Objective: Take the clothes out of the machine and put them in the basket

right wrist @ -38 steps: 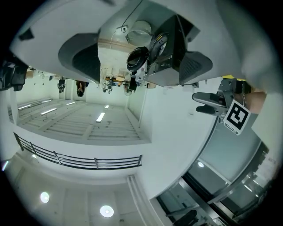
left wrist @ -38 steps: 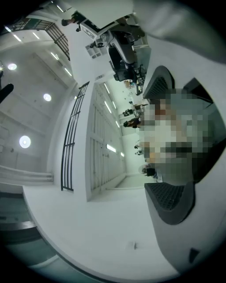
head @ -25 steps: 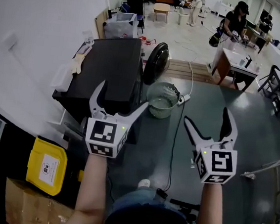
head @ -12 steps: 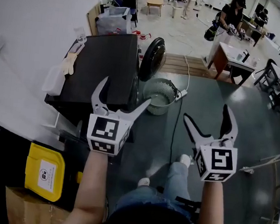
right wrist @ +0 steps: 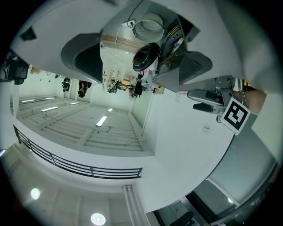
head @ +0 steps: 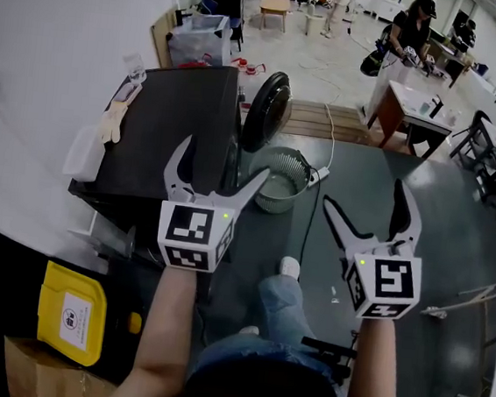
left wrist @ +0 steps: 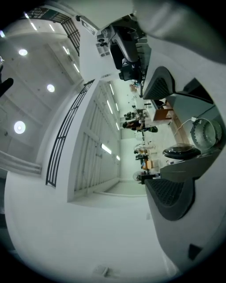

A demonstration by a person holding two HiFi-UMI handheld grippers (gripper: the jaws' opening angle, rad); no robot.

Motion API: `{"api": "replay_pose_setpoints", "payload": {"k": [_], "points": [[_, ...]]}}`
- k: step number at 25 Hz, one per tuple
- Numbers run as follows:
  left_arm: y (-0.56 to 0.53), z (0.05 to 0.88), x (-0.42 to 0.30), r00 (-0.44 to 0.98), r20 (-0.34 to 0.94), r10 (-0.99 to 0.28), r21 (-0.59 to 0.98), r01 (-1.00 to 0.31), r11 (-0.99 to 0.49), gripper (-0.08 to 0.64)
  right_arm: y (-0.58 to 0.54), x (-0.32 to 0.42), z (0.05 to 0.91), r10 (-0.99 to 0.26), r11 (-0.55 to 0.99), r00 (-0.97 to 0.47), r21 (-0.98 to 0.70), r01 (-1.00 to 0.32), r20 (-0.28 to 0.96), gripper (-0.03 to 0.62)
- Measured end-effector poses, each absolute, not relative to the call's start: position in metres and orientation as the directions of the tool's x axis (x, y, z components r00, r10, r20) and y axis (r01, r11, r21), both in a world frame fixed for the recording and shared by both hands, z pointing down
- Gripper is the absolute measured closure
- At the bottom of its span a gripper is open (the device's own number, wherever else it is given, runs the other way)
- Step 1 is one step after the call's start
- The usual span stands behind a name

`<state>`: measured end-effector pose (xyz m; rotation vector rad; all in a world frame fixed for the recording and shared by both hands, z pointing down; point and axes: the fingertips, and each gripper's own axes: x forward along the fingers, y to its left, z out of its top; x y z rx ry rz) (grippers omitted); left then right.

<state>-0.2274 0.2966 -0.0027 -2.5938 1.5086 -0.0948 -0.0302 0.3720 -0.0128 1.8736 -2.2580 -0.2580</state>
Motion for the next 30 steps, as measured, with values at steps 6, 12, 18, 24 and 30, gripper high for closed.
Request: {"api": "replay_pose_setpoints", "payload": {"k": [6, 12, 18, 24, 30], "points": [[0.252, 0.006, -0.206, 0.493, 0.025, -0.869, -0.196, -0.850, -0.488, 0.002, 0.319, -0.007, -0.002, -0.982, 0.189, -0.184, 0.221, -0.957, 0.045, 0.056], [0.178, 0.021, -0.176, 0.457, 0.050, -0.888, -0.182, -0.870, -0.458, 0.002, 0.237, 0.031, 0.009, -0.976, 0.215, -0.207, 0.197, -0.957, 0.062, 0.057], [0.086, 0.038, -0.129, 0.407, 0.091, -0.909, -0.146, -0.897, -0.417, 0.002, 0.136, 0.072, 0.027, -0.956, 0.289, -0.270, 0.199, -0.936, 0.120, 0.061], [0.007, 0.050, -0.086, 0.374, 0.132, -0.918, -0.135, -0.911, -0.390, 0.002, 0.046, 0.115, 0.042, -0.936, 0.336, -0.310, 0.167, -0.927, 0.165, 0.066], [-0.055, 0.066, -0.064, 0.333, 0.186, -0.924, -0.147, -0.921, -0.362, 0.002, -0.019, 0.142, 0.061, -0.919, 0.370, -0.338, 0.144, -0.918, 0.204, 0.069]]}}
